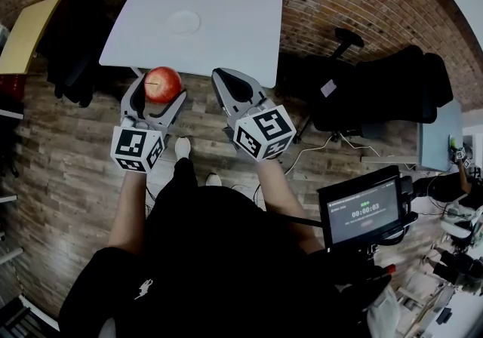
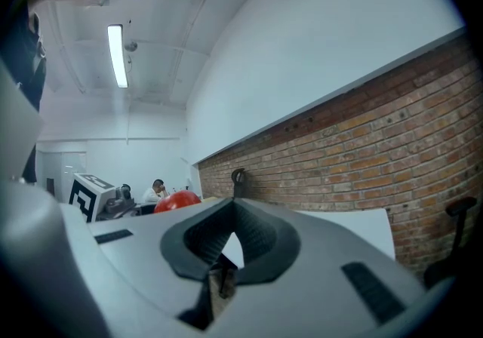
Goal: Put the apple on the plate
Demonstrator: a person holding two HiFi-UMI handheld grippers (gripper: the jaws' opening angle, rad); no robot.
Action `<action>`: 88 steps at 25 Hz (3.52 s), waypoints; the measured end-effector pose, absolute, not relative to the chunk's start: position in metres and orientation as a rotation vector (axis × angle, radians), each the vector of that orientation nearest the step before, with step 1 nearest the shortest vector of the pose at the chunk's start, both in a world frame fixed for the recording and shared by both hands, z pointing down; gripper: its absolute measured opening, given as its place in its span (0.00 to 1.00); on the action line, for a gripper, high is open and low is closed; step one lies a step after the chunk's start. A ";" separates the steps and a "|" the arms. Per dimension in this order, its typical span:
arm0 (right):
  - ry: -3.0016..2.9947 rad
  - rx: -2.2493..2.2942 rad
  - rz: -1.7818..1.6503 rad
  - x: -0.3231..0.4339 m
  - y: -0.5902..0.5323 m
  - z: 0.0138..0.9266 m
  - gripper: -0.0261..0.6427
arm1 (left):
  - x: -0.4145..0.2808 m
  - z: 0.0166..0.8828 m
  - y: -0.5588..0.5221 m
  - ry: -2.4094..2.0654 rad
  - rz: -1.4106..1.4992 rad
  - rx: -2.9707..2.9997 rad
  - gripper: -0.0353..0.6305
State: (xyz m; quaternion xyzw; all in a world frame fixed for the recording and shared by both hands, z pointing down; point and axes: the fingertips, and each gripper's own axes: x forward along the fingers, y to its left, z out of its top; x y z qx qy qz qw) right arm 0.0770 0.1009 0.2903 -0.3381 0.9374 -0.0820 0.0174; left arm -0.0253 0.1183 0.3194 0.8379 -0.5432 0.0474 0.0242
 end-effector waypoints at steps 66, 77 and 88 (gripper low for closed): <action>2.923 -1.315 -0.178 -0.079 -0.102 0.296 0.04 | -0.169 0.333 -0.112 -1.410 0.097 2.726 0.66; 2.905 -1.322 -0.211 -0.075 -0.099 0.298 0.04 | -0.171 0.336 -0.105 -1.410 0.116 2.714 0.66; 2.917 -1.251 -0.212 -0.077 -0.107 0.296 0.05 | -0.169 0.337 -0.104 -1.415 0.132 2.679 0.66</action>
